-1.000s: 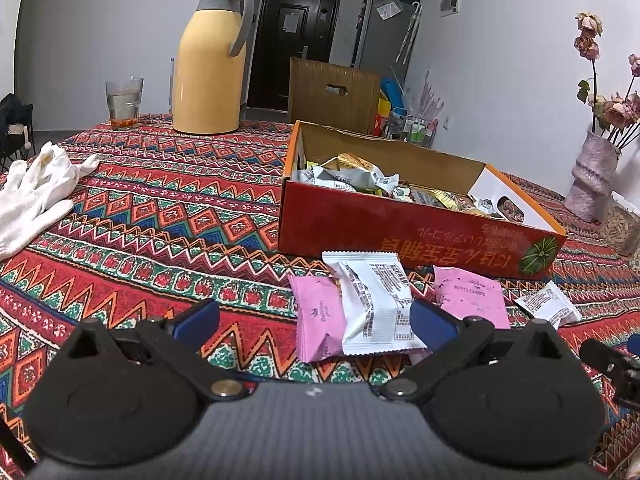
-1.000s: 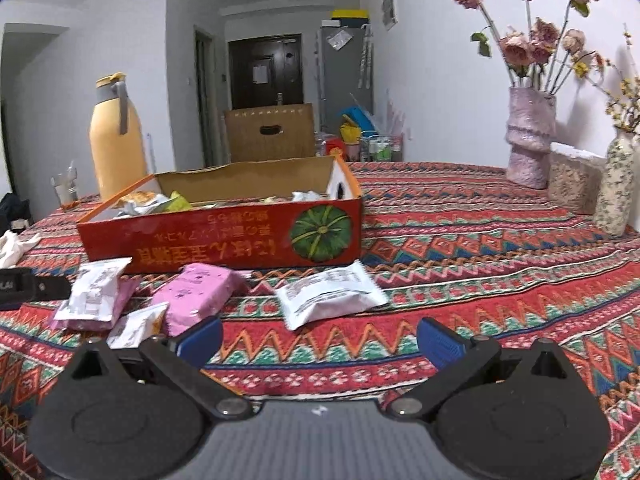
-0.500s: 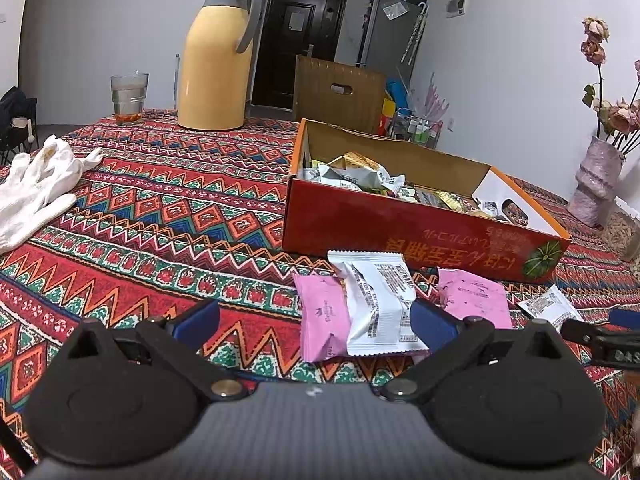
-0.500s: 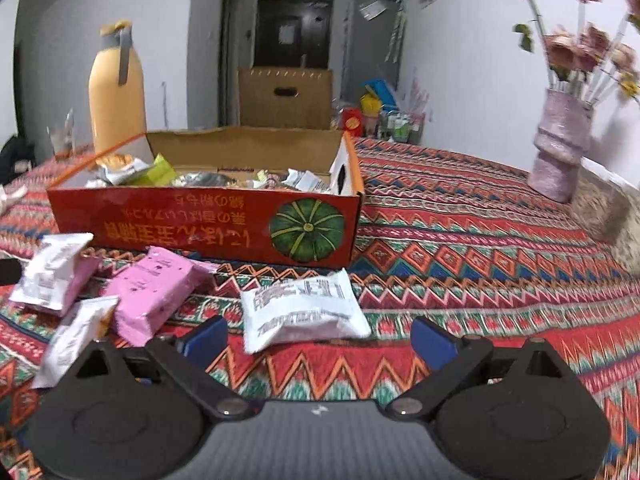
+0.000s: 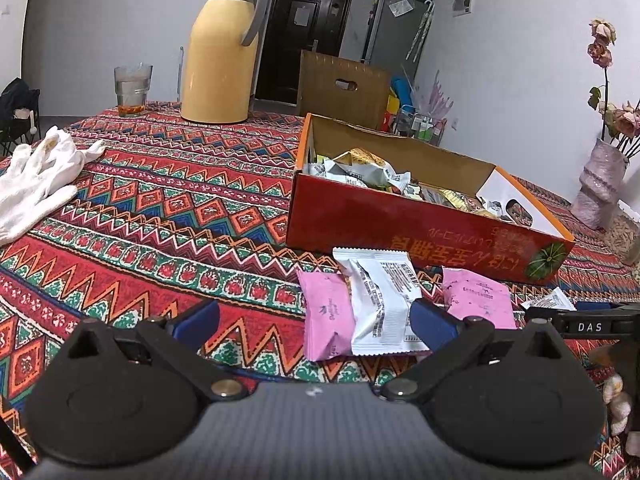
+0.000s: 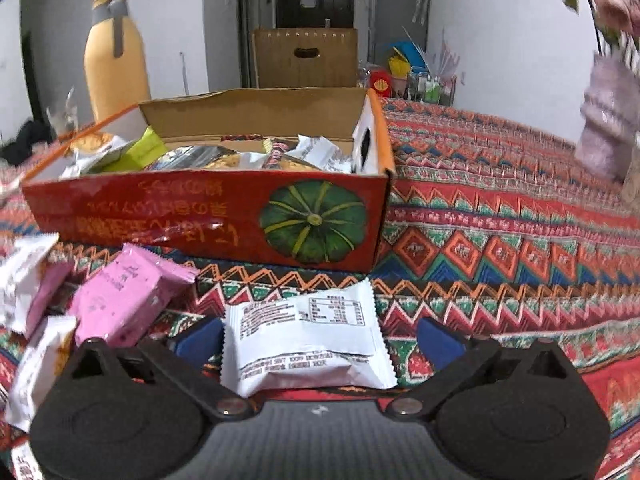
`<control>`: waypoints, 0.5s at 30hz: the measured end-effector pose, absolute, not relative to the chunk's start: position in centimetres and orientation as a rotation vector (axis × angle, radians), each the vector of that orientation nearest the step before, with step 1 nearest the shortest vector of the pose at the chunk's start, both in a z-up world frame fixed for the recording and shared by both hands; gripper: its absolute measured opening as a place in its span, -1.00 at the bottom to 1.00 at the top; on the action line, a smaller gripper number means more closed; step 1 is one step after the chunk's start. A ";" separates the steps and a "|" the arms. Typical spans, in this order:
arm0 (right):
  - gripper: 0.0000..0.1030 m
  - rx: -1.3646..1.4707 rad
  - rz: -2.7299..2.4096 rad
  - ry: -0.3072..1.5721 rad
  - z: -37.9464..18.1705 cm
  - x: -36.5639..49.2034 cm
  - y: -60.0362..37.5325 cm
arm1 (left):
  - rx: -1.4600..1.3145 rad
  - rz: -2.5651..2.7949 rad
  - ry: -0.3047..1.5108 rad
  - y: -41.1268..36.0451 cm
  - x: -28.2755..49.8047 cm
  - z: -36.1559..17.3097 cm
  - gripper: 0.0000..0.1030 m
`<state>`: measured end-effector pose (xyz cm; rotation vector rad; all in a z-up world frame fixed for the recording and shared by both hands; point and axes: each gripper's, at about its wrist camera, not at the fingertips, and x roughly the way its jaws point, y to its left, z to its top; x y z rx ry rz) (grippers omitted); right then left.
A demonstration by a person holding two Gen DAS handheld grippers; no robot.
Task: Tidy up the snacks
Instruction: 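Grasp a white snack packet with the right gripper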
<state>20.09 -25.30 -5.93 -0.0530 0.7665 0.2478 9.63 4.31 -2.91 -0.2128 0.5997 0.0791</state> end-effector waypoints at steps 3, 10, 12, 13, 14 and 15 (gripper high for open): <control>0.98 -0.055 0.255 0.763 -5.9 20.0 -25.2 | -0.219 0.077 0.602 4.4 9.7 -2.9 1.00; 0.26 -0.081 0.300 0.726 -5.3 18.5 -24.4 | -0.223 0.075 0.602 4.5 9.7 -3.0 1.00; 0.12 -0.084 0.302 0.718 -5.2 17.9 -24.3 | -0.226 0.074 0.601 4.5 9.7 -3.0 1.00; 0.03 -0.085 0.303 0.714 -5.0 17.7 -24.3 | -0.227 0.073 0.600 4.5 9.6 -3.0 1.00; 0.01 -0.085 0.301 0.712 -5.0 17.4 -24.3 | -0.227 0.074 0.601 4.5 9.6 -3.0 1.00; -0.01 -0.083 0.296 0.708 -4.9 17.1 -24.3 | -0.228 0.073 0.601 4.5 9.6 -3.0 1.00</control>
